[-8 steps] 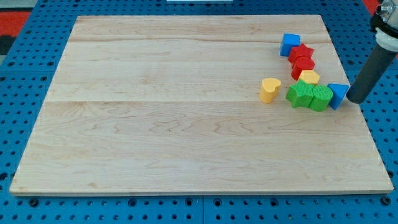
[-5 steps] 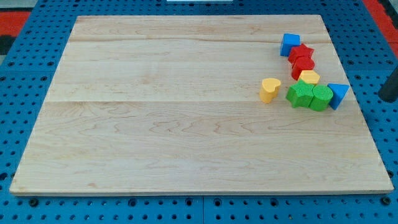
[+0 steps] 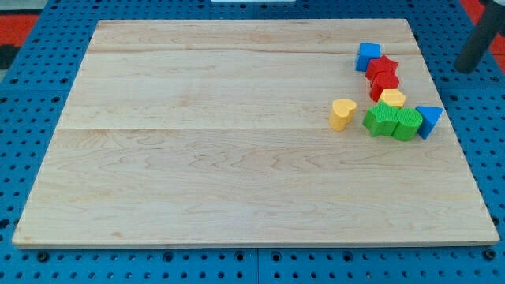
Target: Push the blue cube to the left side of the red circle
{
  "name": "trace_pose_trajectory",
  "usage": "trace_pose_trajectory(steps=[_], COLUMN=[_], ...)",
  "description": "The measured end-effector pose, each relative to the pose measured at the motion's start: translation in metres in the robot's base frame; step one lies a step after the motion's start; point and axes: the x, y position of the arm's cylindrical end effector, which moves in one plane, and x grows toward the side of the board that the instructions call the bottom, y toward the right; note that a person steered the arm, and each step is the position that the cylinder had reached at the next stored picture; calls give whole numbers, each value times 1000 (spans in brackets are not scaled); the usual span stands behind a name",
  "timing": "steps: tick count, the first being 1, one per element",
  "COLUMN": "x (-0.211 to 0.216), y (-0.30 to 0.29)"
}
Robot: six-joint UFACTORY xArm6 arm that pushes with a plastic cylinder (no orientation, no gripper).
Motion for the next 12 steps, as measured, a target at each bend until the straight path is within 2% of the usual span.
trace_pose_trajectory(steps=[2, 3, 5, 12], x=[-77, -84, -83, -33], y=[-25, -66, -148, -138])
